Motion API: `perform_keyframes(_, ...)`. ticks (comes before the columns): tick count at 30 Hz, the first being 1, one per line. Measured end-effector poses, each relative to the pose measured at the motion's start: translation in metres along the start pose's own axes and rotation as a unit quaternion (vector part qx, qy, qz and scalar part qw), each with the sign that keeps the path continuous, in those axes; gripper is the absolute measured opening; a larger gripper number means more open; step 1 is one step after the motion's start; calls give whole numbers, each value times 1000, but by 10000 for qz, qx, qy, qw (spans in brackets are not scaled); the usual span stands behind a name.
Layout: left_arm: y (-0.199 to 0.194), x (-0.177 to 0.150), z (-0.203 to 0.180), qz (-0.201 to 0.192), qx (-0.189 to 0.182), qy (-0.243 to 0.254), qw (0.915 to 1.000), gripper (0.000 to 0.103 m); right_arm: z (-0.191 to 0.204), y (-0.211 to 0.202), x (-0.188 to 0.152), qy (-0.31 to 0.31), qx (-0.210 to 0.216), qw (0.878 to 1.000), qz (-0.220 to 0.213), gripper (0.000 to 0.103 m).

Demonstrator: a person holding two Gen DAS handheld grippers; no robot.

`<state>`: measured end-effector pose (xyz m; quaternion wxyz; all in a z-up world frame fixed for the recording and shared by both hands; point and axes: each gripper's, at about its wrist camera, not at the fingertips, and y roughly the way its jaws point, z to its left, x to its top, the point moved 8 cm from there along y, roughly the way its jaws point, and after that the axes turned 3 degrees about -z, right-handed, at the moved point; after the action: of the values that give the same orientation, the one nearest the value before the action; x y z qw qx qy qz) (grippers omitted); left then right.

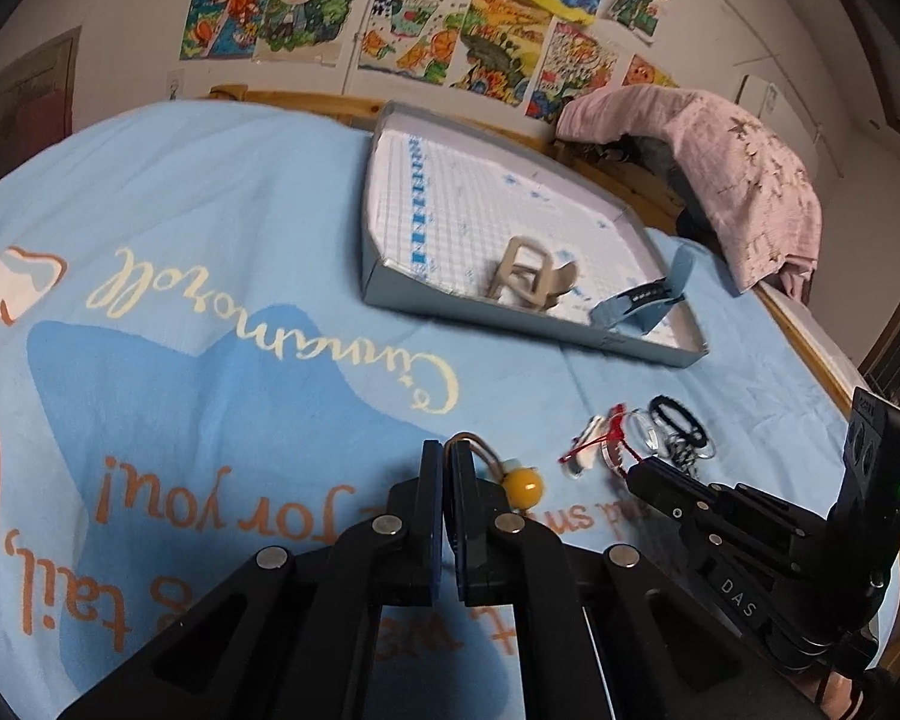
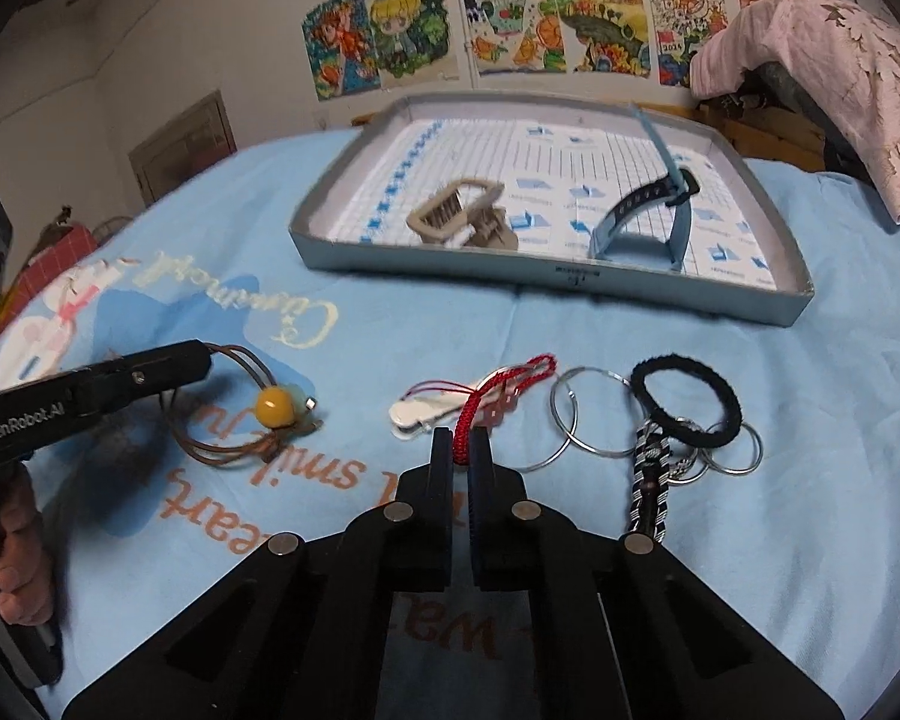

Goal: Organize jewelry
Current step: 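Carry both hair ties into the grey tray and open both tools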

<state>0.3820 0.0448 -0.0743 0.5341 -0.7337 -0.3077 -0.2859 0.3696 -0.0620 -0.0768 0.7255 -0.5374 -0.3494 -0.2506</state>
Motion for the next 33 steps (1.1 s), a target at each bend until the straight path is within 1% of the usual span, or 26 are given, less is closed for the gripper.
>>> perform_keyframes(6, -13, 11, -17, -168, -190, 246, 9994, 3, 5, -30, 14, 51, 265, 9983, -521, 4)
perform_keyframes(9, -19, 21, -25, -260, -200, 383, 9987, 3, 8, -41, 27, -10, 376, 9965, -741, 4)
perform_keyframes(11, -22, 30, -29, -336, -240, 385, 9984, 3, 8, -49, 37, -22, 456, 9951, -881, 4)
perform_keyframes(14, -26, 49, -35, -473, -319, 374, 9977, 3, 10, -54, 55, -75, 521, 9933, -1027, 4)
perform_keyframes(18, -24, 85, -42, -729, -432, 377, 9957, 3, 7, -49, 83, -123, 528, 9918, -1160, 4)
perform_keyframes(20, -17, 105, -44, -865, -351, 472, 9945, 3, 5, -39, 101, -218, 447, 9913, -1220, 4)
perform_keyframes(23, -2, 126, -45, -1031, -283, 546, 9928, 3, -2, -20, 117, -193, 349, 9914, -1245, 4)
perform_keyframes(26, 19, 138, -43, -1087, -221, 552, 9923, 3, -11, 2, 128, -156, 249, 9927, -1173, 4)
perform_keyframes(29, 47, 137, -39, -929, -200, 490, 9943, 3, -20, 29, 129, -48, 239, 9956, -906, 4)
perform_keyframes(33, 74, 123, -33, -712, -155, 312, 9969, 3, -24, 58, 117, 50, 268, 9983, -515, 4)
